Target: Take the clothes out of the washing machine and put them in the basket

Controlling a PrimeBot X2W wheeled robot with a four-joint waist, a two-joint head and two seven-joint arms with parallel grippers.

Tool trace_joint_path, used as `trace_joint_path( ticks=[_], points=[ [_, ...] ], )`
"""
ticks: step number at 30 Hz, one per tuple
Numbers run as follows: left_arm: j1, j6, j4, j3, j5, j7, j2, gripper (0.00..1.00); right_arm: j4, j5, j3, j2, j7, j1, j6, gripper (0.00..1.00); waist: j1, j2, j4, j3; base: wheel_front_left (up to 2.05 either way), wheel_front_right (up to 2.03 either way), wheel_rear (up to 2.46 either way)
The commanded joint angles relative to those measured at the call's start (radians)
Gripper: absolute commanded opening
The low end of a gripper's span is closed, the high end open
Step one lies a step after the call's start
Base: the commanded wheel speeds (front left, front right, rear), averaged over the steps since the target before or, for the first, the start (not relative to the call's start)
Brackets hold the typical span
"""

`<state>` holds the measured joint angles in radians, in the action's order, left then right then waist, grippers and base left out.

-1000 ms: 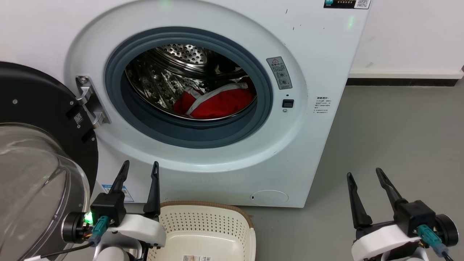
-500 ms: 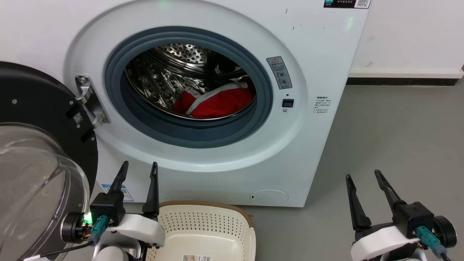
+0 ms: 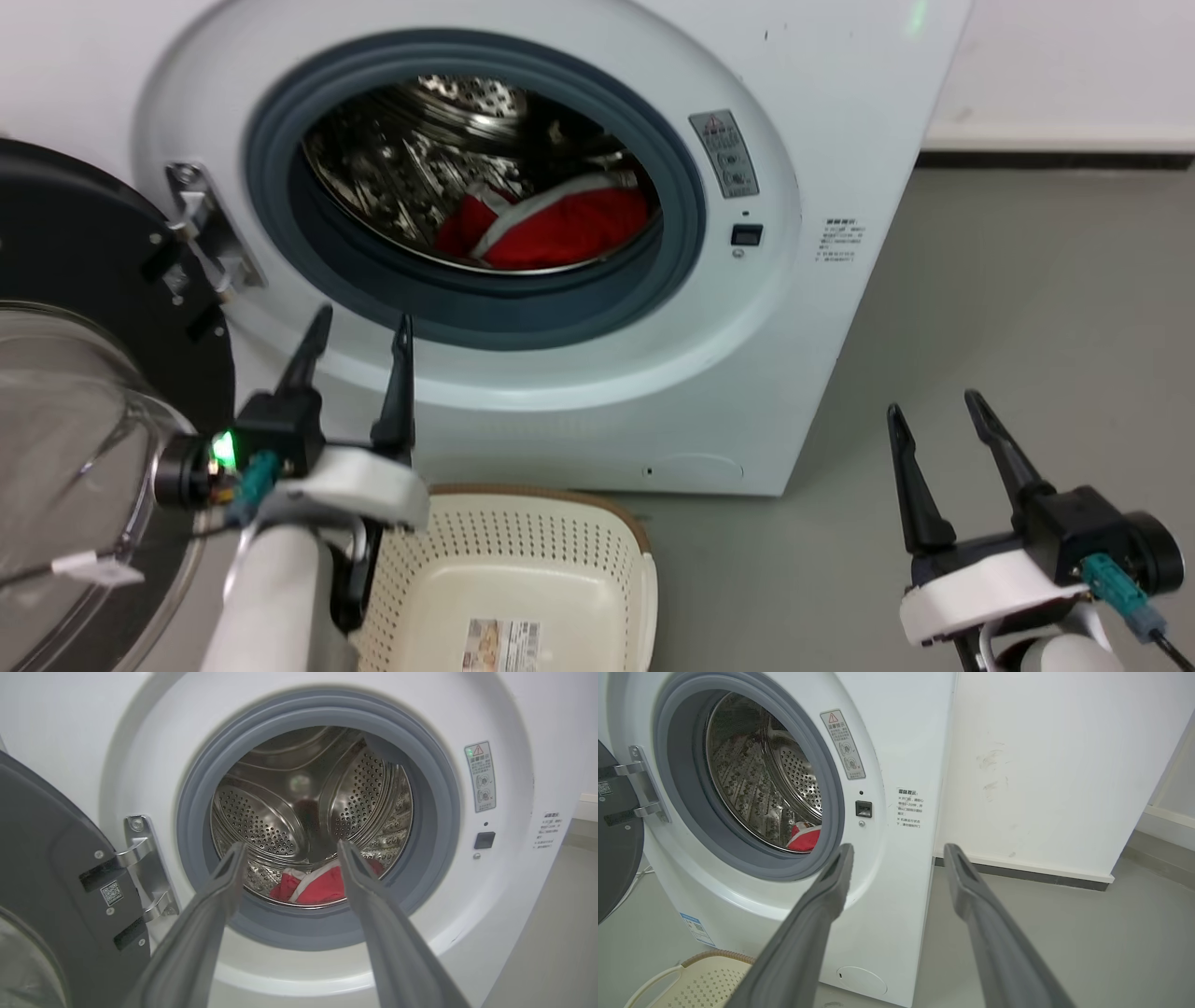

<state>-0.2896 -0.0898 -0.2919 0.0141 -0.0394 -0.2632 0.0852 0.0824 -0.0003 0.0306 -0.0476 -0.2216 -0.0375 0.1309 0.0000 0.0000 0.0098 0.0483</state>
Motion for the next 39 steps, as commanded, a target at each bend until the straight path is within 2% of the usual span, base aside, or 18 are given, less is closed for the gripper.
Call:
trace_joint_path(
  ticks=[1,13,21,28,33,39],
  points=[
    [-0.03,-0.006,-0.009,-0.001,0.003,-0.002,0.007,1.0,-0.016,-0.005,0.006,-0.005,0.005,-0.015,0.0,1.0,0.0,0.0,-0.018,0.043,0.0,0.0,0.0],
    [-0.362,-0.022,-0.193,-0.014,-0.007,-0.002,0.087,1.0,-0.179,0.014,0.053,-0.004,0.022,-0.116,0.0,1.0,0.0,0.0,-0.105,0.306,0.0,0.0,0.0],
    [-0.588,-0.033,-0.342,0.013,-0.017,-0.002,0.125,1.0,-0.281,0.04,0.1,-0.003,0.006,-0.181,0.0,1.0,0.0,0.0,-0.121,0.473,0.0,0.0,0.0],
    [-0.782,-0.038,-0.506,0.052,-0.036,0.005,0.151,1.0,-0.33,0.057,0.19,-0.003,-0.009,-0.229,0.0,1.0,0.0,0.0,-0.139,0.561,0.0,0.0,0.0],
    [-0.918,-0.04,-0.616,0.094,-0.055,0.061,0.174,1.0,-0.333,0.071,0.249,-0.003,-0.017,-0.247,0.0,1.0,0.0,0.0,-0.165,0.604,0.0,0.0,0.0],
    [-1.044,-0.041,-0.717,0.179,-0.121,0.183,0.218,1.0,-0.318,0.092,0.306,-0.003,-0.026,-0.255,0.0,1.0,0.0,0.0,-0.208,0.643,0.0,0.0,0.0]
  ],
)
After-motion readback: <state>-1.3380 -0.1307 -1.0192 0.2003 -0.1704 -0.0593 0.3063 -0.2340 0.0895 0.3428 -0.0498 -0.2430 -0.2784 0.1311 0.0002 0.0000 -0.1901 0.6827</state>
